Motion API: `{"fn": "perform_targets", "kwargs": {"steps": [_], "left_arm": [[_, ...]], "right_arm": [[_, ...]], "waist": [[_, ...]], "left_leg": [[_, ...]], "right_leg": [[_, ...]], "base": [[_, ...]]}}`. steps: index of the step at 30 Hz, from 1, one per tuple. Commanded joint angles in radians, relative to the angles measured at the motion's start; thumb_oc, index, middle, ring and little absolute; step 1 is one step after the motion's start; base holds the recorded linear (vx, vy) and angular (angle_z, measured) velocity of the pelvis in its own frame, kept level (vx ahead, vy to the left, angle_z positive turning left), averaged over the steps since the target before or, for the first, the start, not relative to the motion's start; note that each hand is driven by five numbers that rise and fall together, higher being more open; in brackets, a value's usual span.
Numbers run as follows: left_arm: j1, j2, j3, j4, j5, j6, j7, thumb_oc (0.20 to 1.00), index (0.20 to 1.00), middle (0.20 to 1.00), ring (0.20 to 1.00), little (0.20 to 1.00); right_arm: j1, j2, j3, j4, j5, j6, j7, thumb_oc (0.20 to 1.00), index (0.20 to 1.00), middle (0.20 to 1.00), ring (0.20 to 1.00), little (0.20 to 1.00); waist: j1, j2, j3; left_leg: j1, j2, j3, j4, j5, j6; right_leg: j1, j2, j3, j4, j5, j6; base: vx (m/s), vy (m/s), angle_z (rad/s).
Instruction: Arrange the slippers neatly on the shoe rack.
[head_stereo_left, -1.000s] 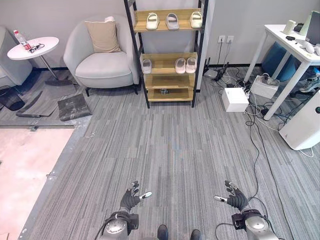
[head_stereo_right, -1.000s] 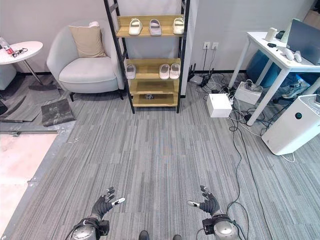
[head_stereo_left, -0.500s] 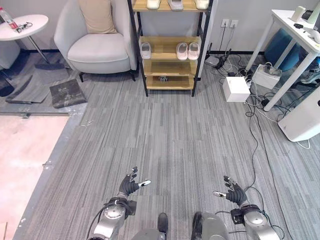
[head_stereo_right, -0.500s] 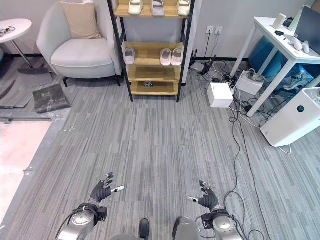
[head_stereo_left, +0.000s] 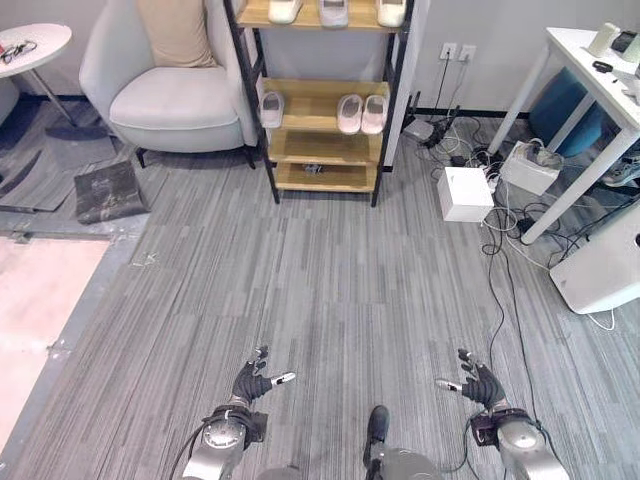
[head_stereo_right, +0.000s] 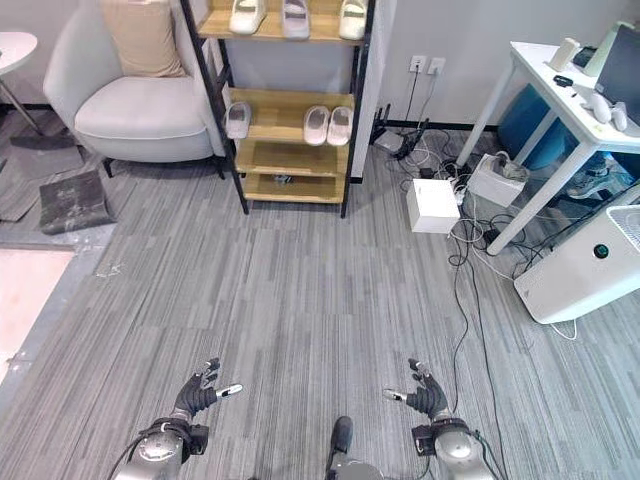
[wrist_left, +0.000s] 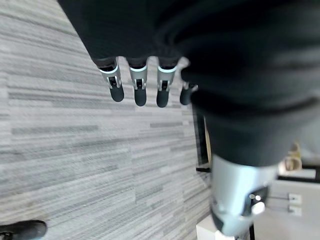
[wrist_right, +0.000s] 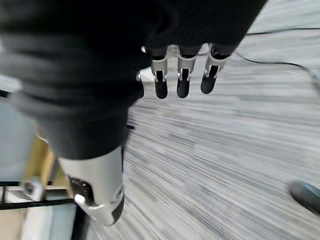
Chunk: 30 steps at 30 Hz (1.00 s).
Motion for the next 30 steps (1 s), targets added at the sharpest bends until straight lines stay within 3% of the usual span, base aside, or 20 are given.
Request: {"fn": "perform_targets", "kwargs": {"steps": [1,2,3,4,5,6,10,16,17,18,19,21,22,23,24,29,30], "left_arm": [[-0.046,0.03,0.011,-0.051,-0.005,-0.037,0.01,1.0,1.0,1.0,1.0,1.0],[-0.054,0.034,0.007,-0.05,-0.004,-0.035,0.012,1.0,1.0,1.0,1.0,1.0],[-0.054,0.034,0.007,-0.05,-0.004,-0.035,0.012,1.0,1.0,1.0,1.0,1.0],[-0.054,0.037,0.005,-0.045,0.005,-0.035,0.015,1.0,1.0,1.0,1.0,1.0],[-0.051,0.039,0.005,-0.047,0.01,-0.034,0.015,1.0,1.0,1.0,1.0,1.0],[-0.046,0.04,0.003,-0.048,0.02,-0.028,0.016,1.0,1.0,1.0,1.0,1.0],[-0.044,0.044,0.015,-0.037,0.046,-0.014,0.015,1.0,1.0,1.0,1.0,1.0],[-0.024,0.041,0.018,-0.04,0.028,-0.018,0.012,1.0,1.0,1.0,1.0,1.0],[-0.02,0.043,0.009,-0.037,0.034,-0.015,0.006,1.0,1.0,1.0,1.0,1.0],[-0.02,0.044,0.008,-0.036,0.034,-0.015,0.006,1.0,1.0,1.0,1.0,1.0],[-0.018,0.051,0.001,-0.046,0.036,-0.016,0.004,1.0,1.0,1.0,1.0,1.0],[-0.022,0.058,-0.009,-0.051,0.035,-0.018,0.005,1.0,1.0,1.0,1.0,1.0],[-0.024,0.057,-0.014,-0.054,0.034,-0.018,0.004,1.0,1.0,1.0,1.0,1.0],[-0.024,0.057,-0.014,-0.054,0.034,-0.018,0.004,1.0,1.0,1.0,1.0,1.0],[-0.02,0.06,-0.018,-0.069,0.033,-0.017,0.001,1.0,1.0,1.0,1.0,1.0],[-0.023,0.058,-0.017,-0.081,0.023,-0.017,-0.001,1.0,1.0,1.0,1.0,1.0],[-0.03,0.054,-0.017,-0.07,0.028,-0.018,-0.001,1.0,1.0,1.0,1.0,1.0]], "right_arm": [[-0.011,-0.038,-0.008,-0.058,0.035,-0.038,-0.001,1.0,1.0,1.0,1.0,1.0],[-0.008,-0.036,-0.008,-0.053,0.042,-0.036,-0.003,1.0,1.0,1.0,1.0,1.0],[-0.008,-0.036,-0.008,-0.053,0.042,-0.036,-0.003,1.0,1.0,1.0,1.0,1.0],[-0.006,-0.032,-0.007,-0.058,0.045,-0.04,-0.003,1.0,1.0,1.0,1.0,1.0],[-0.003,-0.03,-0.005,-0.054,0.042,-0.041,-0.004,1.0,1.0,1.0,1.0,1.0],[-0.001,-0.027,-0.001,-0.05,0.039,-0.042,-0.006,1.0,1.0,1.0,1.0,1.0],[-0.007,-0.019,0.005,-0.053,0.032,-0.04,-0.008,1.0,1.0,1.0,1.0,1.0],[-0.037,0.016,0.032,-0.051,0.018,-0.036,-0.004,1.0,1.0,1.0,1.0,1.0],[-0.046,0.039,0.035,-0.056,0.023,-0.033,0.0,1.0,1.0,1.0,1.0,1.0],[-0.046,0.039,0.034,-0.056,0.023,-0.033,0.0,1.0,1.0,1.0,1.0,1.0],[-0.056,0.049,0.045,-0.063,0.022,-0.032,0.009,1.0,1.0,1.0,1.0,1.0],[-0.069,0.054,0.055,-0.065,0.01,-0.029,0.014,1.0,1.0,1.0,1.0,1.0],[-0.068,0.054,0.054,-0.064,0.007,-0.028,0.015,1.0,1.0,1.0,1.0,1.0],[-0.068,0.054,0.054,-0.064,0.007,-0.028,0.015,1.0,1.0,1.0,1.0,1.0],[-0.057,0.058,0.046,-0.063,0.003,-0.023,0.015,1.0,1.0,1.0,1.0,1.0],[-0.039,0.056,0.036,-0.06,0.012,-0.016,0.017,1.0,1.0,1.0,1.0,1.0],[-0.038,0.056,0.038,-0.05,0.014,-0.019,0.016,1.0,1.0,1.0,1.0,1.0]], "waist": [[0.011,-0.011,0.056],[0.025,-0.026,0.068],[0.025,-0.027,0.067],[0.034,-0.04,0.064],[0.039,-0.038,0.06],[0.045,-0.029,0.053],[0.054,-0.01,0.033],[0.072,-0.026,-0.012],[0.076,-0.037,-0.022],[0.078,-0.038,-0.022],[0.078,-0.039,-0.017],[0.071,-0.032,0.0],[0.061,-0.021,0.004],[0.062,-0.021,0.006],[0.044,0.003,0.015],[0.015,0.023,0.035],[0.005,0.017,0.041]], "left_leg": [[0.062,-0.042,0.027,-0.067,0.132,0.042],[-0.032,-0.039,0.05,-0.124,0.091,0.065],[-0.032,-0.04,0.05,-0.125,0.092,0.065],[-0.076,-0.048,0.057,-0.215,0.042,0.091],[-0.091,-0.041,0.058,-0.293,0.051,0.095],[-0.106,-0.016,0.061,-0.431,0.126,0.088],[-0.134,0.006,0.085,-0.666,0.25,0.069],[-0.099,-0.02,0.091,-0.644,0.248,0.099],[-0.087,-0.038,0.106,-0.603,0.204,0.126],[-0.088,-0.039,0.109,-0.6,0.202,0.127],[-0.072,-0.054,0.119,-0.568,0.163,0.155],[-0.033,-0.073,0.123,-0.553,0.129,0.183],[-0.014,-0.074,0.123,-0.555,0.122,0.192],[-0.013,-0.075,0.124,-0.555,0.122,0.193],[0.043,-0.074,0.115,-0.573,0.098,0.206],[0.136,-0.075,0.085,-0.612,0.071,0.202],[0.171,-0.083,0.072,-0.621,0.05,0.193]], "right_leg": [[0.05,-0.014,0.012,0.053,-0.143,0.097],[0.083,-0.016,0.013,0.041,-0.163,0.098],[0.082,-0.016,0.013,0.041,-0.163,0.098],[0.105,-0.014,0.019,0.028,-0.18,0.104],[0.114,-0.007,0.026,0.023,-0.188,0.109],[0.135,0.009,0.03,0.015,-0.203,0.112],[0.186,0.042,0.053,0.003,-0.237,0.115],[0.224,0.022,0.092,0.045,-0.275,0.139],[0.215,-0.015,0.1,0.129,-0.273,0.166],[0.213,-0.017,0.102,0.133,-0.275,0.167],[0.156,-0.052,0.112,0.291,-0.221,0.193],[0.086,-0.087,0.118,0.447,-0.127,0.22],[0.066,-0.099,0.115,0.502,-0.078,0.223],[0.066,-0.1,0.115,0.504,-0.079,0.224],[0.018,-0.108,0.11,0.592,-0.05,0.215],[-0.07,-0.111,0.06,0.506,-0.089,0.198],[-0.124,-0.103,0.049,0.341,-0.09,0.192]], "base": [[0.23,-0.088,-0.13],[0.17,-0.052,0.12],[0.37,-0.066,0.31],[0.3,0.005,0.35],[0.44,0.035,0.17],[0.34,0.075,0.08],[0.34,0.101,-0.08],[0.31,0.161,-0.34],[0.22,0.149,-0.12],[0.37,0.294,-0.01],[0.22,0.22,-0.04],[0.25,0.248,-0.15],[0.14,0.139,-0.08],[0.24,0.184,0.07],[0.27,0.152,0.19],[0.3,0.037,0.12],[0.36,-0.109,0.09]]}}
